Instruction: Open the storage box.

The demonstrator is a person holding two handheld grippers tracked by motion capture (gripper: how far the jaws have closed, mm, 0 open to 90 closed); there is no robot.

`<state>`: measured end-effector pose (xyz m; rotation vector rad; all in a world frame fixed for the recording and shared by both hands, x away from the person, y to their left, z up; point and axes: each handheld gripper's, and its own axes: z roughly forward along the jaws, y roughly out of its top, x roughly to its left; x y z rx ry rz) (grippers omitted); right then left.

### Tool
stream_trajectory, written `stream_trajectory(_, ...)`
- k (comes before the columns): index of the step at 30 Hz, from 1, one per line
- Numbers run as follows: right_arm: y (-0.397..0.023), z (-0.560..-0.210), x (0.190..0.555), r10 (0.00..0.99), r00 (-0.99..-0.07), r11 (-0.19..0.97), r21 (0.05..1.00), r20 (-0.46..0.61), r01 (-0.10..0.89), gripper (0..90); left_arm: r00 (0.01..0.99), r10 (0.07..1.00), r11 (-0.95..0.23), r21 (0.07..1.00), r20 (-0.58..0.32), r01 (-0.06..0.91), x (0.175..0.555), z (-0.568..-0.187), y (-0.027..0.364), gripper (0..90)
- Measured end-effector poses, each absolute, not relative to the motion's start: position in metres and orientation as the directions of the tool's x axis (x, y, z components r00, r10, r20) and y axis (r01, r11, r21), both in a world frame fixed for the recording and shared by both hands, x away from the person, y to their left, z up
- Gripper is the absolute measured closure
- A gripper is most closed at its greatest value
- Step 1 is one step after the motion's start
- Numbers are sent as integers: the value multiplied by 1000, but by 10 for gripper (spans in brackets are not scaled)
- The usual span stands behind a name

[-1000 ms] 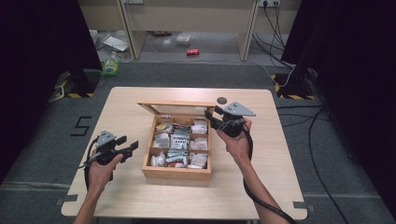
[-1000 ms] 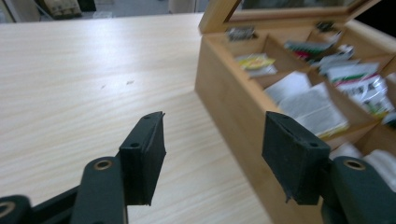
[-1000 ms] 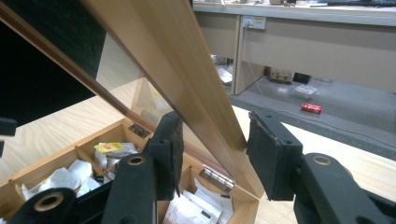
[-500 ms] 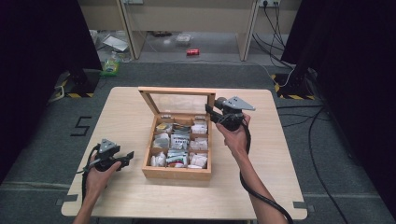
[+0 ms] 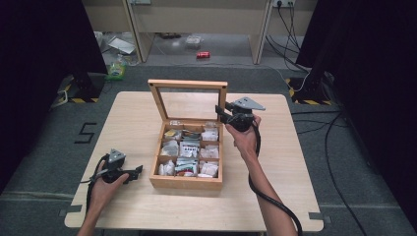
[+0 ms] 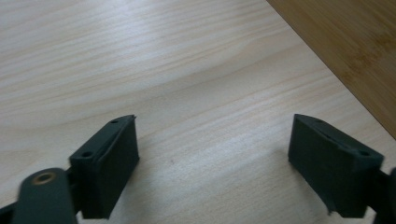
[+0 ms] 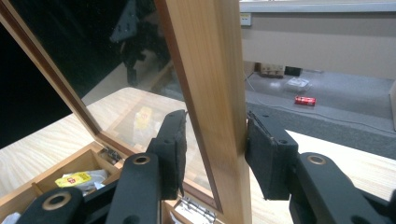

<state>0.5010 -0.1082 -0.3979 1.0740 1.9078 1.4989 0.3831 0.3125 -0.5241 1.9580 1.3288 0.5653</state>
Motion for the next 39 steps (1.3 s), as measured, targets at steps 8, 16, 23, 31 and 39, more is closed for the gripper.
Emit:
stream_trajectory(8, -105, -399, 509, 822, -562, 88, 952, 97, 292, 593, 384, 923, -236, 747, -28, 622, 383, -524, 313, 133)
stream_trajectory(16, -104, -402, 516, 834, -544, 84, 952, 94, 293, 600, 386, 922, -238, 746, -27, 622, 383, -524, 312, 125)
stream_trajectory(23, -102, -405, 520, 840, -532, 80, 948, 103, 309, 601, 387, 922, -240, 744, -27, 623, 383, -524, 312, 122)
stream_trajectory(31, -100, -409, 524, 853, -511, 77, 942, 107, 326, 596, 393, 919, -243, 745, -28, 622, 383, -524, 313, 121)
stream_trajectory(39, -99, -415, 528, 863, -493, 80, 937, 105, 340, 578, 394, 919, -244, 745, -28, 621, 383, -524, 313, 121)
